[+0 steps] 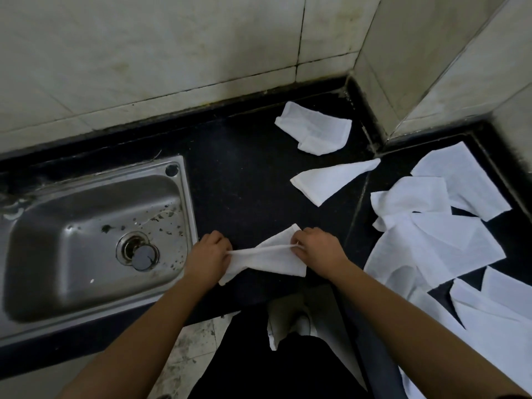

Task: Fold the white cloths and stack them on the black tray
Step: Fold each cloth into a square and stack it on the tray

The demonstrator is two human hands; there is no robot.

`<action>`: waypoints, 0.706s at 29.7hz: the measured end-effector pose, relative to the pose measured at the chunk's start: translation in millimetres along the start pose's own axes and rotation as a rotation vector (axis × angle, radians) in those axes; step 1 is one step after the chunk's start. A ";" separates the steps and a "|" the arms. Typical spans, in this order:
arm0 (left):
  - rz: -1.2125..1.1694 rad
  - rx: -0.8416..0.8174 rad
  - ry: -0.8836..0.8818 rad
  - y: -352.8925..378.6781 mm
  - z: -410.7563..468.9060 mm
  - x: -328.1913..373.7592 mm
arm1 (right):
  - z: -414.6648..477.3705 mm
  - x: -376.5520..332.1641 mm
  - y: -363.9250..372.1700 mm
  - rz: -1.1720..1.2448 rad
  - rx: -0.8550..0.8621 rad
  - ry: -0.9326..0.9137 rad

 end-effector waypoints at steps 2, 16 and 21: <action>-0.020 0.020 -0.018 -22.2 8.1 0.8 | 9.7 0.3 -21.3 0.048 0.018 0.023; -0.175 0.589 0.084 -139.8 43.0 -3.6 | 43.8 -23.6 -131.5 0.014 0.603 -0.064; -0.033 0.238 0.068 -35.7 9.8 -22.3 | 17.0 -17.2 -36.4 -0.036 0.152 -0.017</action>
Point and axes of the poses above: each hand's wrist, its own z-axis towards the middle knuckle, its own y-axis out of the palm, x = y × z, the point moved 4 cm from there along z, towards the middle knuckle, and after that the axes turned 14 degrees about -y, right-handed, at the moved point
